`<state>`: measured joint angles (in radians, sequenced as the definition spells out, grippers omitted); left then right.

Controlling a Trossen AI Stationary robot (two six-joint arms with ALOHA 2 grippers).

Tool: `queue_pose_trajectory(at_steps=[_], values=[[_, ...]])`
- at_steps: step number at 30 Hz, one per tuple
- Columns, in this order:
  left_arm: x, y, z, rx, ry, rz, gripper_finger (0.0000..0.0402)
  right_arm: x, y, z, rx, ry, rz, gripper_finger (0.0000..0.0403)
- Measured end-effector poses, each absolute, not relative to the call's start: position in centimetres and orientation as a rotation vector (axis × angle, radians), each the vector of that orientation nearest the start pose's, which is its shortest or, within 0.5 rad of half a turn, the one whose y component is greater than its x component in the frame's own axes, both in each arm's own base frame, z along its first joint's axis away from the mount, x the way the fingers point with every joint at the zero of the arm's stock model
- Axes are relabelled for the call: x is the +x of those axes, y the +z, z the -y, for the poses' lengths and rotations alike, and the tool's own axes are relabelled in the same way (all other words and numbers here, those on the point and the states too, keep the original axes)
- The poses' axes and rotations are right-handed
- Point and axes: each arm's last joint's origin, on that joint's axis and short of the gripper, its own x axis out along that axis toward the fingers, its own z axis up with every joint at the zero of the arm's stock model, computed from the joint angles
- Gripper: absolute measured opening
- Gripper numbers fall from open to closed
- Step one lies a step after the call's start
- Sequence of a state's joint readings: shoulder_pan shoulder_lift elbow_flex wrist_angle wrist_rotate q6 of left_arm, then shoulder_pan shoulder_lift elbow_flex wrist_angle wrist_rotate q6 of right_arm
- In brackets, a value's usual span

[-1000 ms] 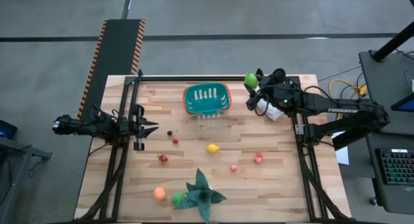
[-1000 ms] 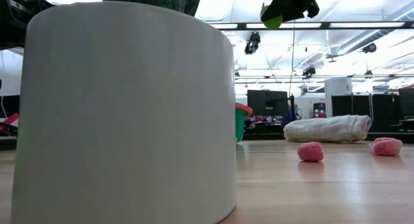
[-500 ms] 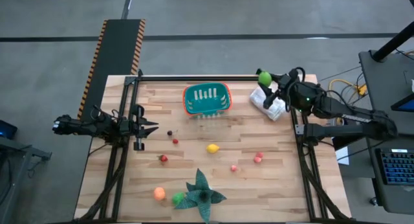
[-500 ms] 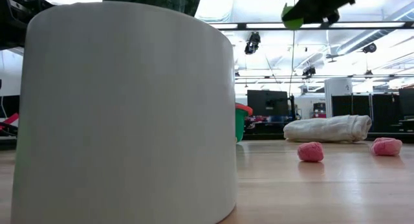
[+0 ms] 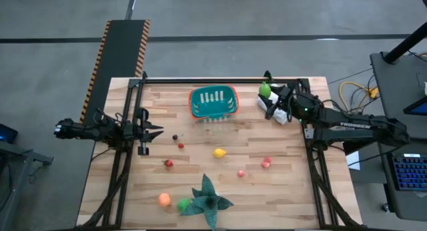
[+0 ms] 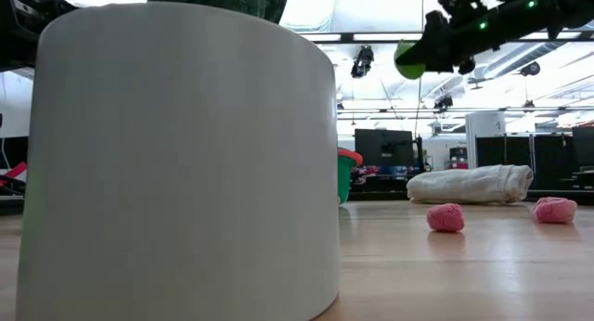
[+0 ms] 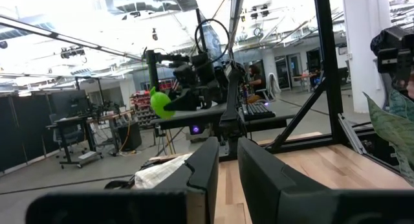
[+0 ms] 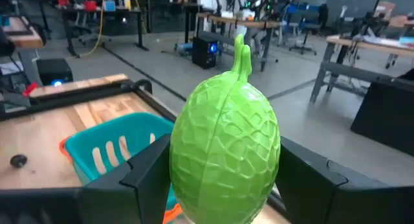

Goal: Pick and placing Produce into tupperware
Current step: Put the green cantaloupe toy into the bin

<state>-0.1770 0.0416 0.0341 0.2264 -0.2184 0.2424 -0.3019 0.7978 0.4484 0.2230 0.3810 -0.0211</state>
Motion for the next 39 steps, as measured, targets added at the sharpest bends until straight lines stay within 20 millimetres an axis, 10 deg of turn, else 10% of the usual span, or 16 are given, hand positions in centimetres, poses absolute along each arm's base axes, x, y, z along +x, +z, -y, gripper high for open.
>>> queue_pose_trajectory(at_steps=[39], values=[[9.7, 19.1, 1.1, 0.205, 0.064, 0.181, 0.0046, 35.1, 21.2, 15.6, 0.074, -0.553, -0.481, 0.0226]])
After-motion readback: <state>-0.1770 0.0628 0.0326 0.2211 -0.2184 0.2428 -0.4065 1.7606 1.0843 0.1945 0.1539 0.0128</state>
